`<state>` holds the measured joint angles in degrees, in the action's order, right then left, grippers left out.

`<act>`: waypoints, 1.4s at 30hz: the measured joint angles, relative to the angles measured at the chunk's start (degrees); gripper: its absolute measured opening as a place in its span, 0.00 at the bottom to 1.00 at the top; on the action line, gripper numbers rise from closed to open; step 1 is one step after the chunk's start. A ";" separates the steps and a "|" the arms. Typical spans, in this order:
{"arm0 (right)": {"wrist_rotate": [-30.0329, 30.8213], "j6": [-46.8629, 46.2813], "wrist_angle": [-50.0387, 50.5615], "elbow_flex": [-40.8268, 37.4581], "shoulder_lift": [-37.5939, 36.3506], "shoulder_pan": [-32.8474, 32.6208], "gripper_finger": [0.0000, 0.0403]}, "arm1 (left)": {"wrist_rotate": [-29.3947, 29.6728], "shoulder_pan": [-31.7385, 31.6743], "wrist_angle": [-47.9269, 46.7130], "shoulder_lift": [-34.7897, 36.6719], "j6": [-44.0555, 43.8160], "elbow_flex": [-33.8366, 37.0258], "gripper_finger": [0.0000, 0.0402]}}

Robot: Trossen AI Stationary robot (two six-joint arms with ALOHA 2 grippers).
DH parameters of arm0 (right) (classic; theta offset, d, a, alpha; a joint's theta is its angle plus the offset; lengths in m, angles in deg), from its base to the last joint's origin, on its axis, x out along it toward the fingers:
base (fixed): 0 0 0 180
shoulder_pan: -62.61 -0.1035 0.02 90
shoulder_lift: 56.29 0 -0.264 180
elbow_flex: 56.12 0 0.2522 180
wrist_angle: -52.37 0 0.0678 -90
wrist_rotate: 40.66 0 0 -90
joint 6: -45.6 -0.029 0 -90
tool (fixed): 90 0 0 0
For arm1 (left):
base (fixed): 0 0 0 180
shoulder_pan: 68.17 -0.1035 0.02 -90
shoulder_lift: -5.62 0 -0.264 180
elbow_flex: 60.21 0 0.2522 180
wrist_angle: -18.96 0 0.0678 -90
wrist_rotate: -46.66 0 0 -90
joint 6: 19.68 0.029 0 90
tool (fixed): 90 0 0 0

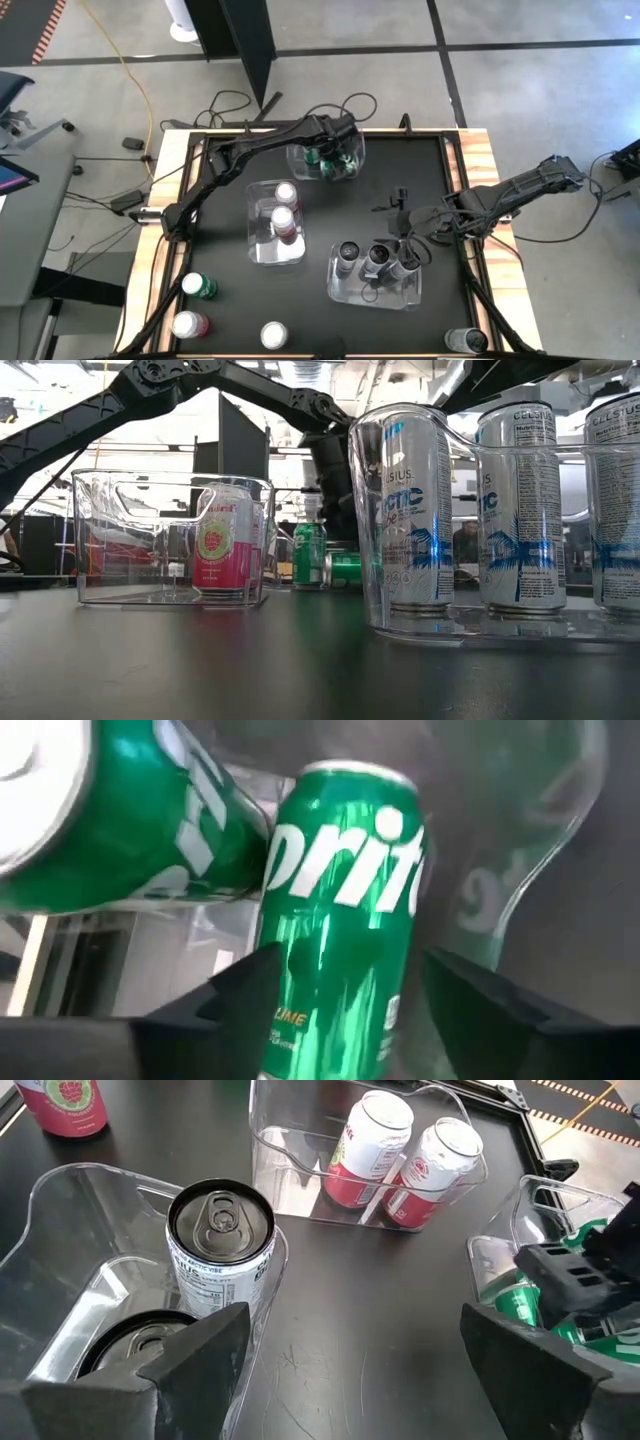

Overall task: Sort soda cans
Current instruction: Put the green soda can into the top transparent bin

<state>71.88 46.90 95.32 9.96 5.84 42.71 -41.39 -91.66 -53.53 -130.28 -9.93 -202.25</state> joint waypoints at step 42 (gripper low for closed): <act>-0.01 0.15 -0.47 0.00 0.02 -0.32 0.94 | 6.59 1.66 1.98 -2.47 9.54 5.50 0.43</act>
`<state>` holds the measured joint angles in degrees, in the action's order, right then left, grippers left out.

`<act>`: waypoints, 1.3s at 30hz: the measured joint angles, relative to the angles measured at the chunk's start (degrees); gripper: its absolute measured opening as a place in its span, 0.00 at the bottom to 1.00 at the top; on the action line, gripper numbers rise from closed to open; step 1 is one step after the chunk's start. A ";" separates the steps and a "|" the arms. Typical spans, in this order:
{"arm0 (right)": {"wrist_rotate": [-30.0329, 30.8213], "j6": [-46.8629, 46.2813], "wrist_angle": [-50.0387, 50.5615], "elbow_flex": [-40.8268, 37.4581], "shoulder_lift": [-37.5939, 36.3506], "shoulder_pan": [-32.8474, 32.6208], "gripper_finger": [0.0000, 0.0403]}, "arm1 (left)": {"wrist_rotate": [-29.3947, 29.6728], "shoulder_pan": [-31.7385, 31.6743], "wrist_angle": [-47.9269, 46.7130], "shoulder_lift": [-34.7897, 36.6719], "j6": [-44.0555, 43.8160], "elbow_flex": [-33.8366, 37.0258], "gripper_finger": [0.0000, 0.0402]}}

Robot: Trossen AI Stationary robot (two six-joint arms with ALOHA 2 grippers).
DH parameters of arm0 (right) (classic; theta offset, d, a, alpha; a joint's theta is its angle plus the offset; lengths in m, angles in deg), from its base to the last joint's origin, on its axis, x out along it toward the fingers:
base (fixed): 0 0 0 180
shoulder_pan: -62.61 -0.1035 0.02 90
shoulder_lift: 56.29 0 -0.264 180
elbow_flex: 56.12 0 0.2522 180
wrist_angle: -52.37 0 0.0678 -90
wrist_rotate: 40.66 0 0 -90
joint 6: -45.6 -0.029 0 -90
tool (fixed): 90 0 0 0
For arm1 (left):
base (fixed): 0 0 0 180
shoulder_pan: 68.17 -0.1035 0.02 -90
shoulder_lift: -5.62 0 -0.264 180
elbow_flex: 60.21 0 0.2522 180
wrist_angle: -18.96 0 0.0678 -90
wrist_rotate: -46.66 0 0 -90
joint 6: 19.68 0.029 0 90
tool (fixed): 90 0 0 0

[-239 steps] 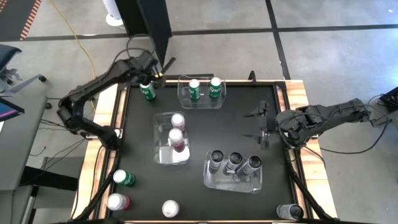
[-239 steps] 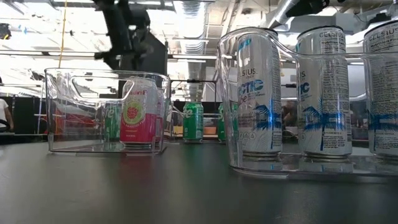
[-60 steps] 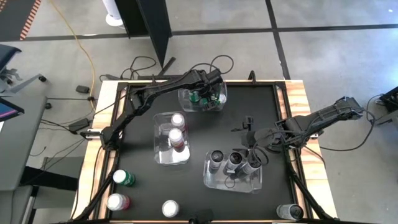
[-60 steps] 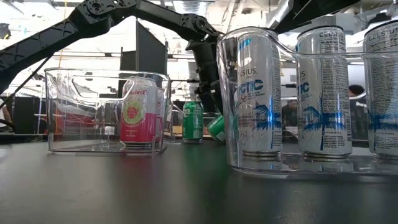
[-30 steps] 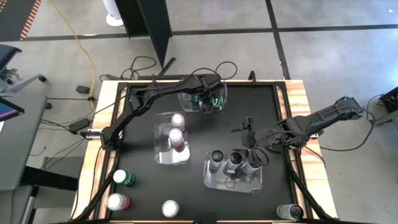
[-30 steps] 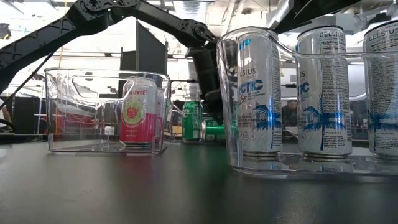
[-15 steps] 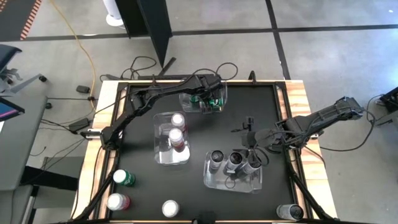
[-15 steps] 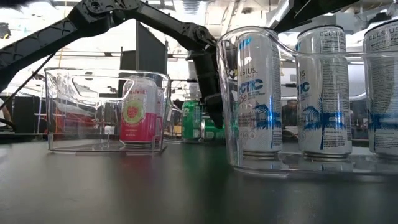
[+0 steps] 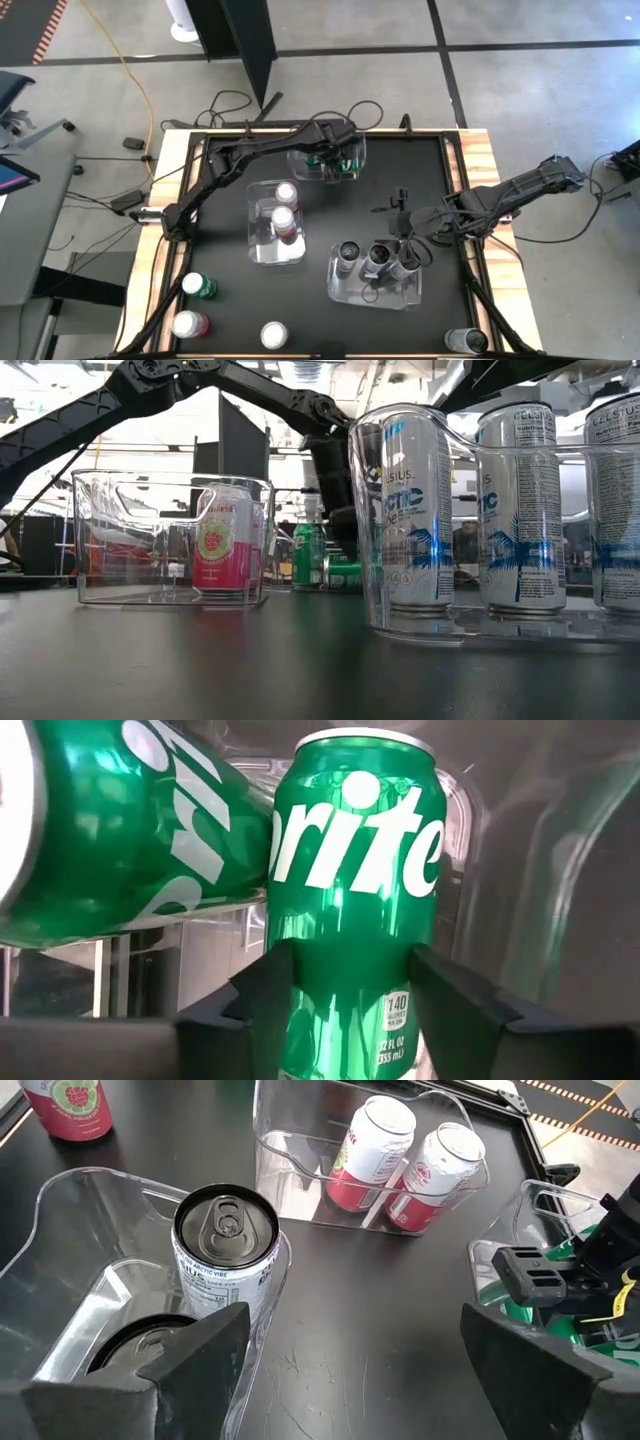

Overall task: Sort soda cans
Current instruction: Put the green soda can into the top transparent bin

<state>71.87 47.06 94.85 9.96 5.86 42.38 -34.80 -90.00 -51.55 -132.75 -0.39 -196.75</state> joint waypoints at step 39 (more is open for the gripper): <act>-0.04 0.00 -0.03 0.00 0.00 -0.02 0.94 | -6.46 -0.37 -3.55 -0.13 5.14 -0.70 0.86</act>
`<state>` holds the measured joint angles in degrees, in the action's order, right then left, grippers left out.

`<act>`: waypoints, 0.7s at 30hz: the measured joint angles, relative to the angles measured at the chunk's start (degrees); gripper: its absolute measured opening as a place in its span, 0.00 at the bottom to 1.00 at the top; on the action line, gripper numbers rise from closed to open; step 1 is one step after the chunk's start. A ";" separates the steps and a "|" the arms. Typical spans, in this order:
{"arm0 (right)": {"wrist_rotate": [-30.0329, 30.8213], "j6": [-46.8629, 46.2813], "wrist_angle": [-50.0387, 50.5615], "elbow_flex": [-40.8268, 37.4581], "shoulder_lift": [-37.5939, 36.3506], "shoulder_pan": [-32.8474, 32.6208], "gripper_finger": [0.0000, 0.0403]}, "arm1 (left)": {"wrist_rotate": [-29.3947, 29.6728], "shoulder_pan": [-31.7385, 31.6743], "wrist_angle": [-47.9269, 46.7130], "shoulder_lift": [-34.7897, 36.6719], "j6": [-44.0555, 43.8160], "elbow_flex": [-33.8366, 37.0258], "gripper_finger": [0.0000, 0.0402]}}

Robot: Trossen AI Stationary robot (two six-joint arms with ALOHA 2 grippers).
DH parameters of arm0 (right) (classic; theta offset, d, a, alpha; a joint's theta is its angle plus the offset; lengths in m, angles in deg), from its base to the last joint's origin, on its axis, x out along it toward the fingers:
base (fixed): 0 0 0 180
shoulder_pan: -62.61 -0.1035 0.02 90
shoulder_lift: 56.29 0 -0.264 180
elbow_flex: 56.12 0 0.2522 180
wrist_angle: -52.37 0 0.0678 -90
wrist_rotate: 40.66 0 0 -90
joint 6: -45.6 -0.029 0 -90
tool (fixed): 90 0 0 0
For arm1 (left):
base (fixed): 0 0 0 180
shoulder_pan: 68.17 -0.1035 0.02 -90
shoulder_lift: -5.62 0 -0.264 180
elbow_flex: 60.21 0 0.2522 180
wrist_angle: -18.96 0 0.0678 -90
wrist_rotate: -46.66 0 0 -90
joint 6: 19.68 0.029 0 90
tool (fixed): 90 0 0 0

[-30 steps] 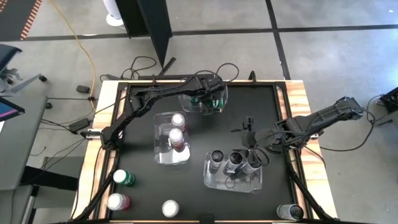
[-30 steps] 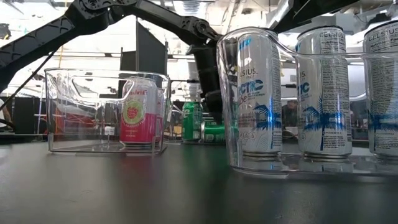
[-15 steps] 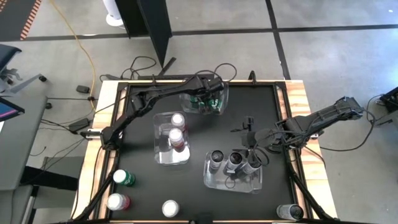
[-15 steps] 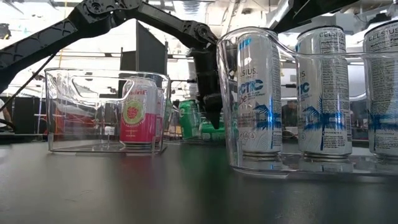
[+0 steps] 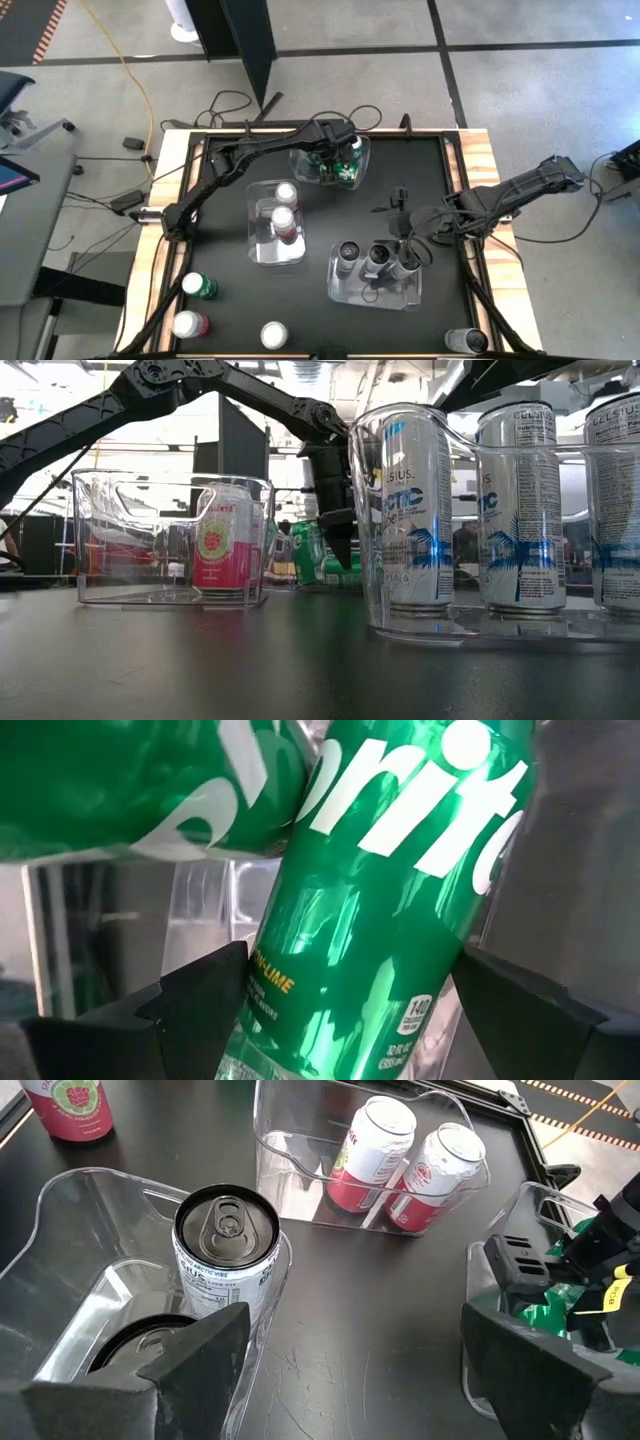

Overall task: Sort soda cans
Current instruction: Put the green soda can into the top transparent bin

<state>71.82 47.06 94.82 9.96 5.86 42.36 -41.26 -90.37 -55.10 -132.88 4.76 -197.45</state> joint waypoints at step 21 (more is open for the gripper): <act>-0.03 0.04 0.44 0.00 0.00 0.00 0.94 | 0.00 0.68 0.87 -0.13 12.58 0.07 0.85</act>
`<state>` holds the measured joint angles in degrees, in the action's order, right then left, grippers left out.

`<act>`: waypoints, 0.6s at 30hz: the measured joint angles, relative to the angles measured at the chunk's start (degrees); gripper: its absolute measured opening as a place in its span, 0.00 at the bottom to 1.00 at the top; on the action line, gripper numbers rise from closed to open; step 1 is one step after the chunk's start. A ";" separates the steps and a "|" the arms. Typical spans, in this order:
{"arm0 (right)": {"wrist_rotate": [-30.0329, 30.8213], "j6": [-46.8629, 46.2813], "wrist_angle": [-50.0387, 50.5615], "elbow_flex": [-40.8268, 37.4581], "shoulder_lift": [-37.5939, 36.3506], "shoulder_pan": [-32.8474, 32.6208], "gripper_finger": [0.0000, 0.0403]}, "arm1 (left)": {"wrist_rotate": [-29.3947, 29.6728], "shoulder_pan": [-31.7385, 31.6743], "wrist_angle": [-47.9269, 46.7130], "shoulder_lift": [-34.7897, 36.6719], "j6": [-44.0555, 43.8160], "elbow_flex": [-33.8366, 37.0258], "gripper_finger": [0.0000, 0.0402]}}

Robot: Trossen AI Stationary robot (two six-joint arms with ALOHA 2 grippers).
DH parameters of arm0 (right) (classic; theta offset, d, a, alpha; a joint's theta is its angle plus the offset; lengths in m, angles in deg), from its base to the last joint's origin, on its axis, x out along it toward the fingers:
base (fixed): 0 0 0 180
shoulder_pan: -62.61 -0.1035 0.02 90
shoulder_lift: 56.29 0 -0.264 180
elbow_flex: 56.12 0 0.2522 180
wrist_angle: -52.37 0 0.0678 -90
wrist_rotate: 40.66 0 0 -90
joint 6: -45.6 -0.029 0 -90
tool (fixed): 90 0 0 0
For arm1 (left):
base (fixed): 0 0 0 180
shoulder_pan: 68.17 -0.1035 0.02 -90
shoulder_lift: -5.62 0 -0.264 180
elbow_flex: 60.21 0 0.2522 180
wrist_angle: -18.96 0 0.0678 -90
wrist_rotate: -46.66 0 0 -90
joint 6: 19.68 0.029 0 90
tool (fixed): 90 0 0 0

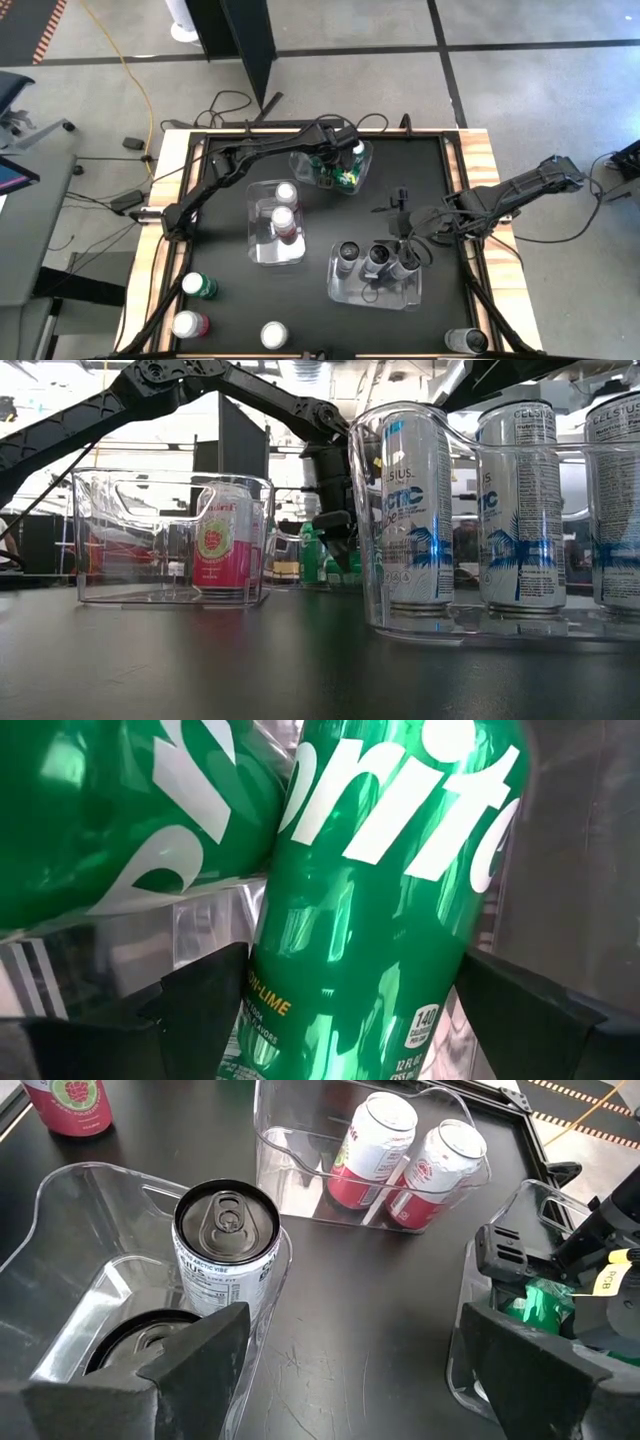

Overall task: Sort soda cans
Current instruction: Put the green soda can into the top transparent bin

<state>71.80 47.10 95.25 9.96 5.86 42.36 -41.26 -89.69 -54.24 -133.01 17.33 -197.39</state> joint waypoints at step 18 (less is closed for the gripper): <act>-0.01 -0.04 0.01 0.00 0.00 0.00 0.94 | 1.55 0.13 1.76 0.00 -3.54 0.00 0.84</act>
<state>71.78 47.06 95.26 9.96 5.86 42.36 -39.71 -89.56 -52.47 -133.01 13.80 -197.39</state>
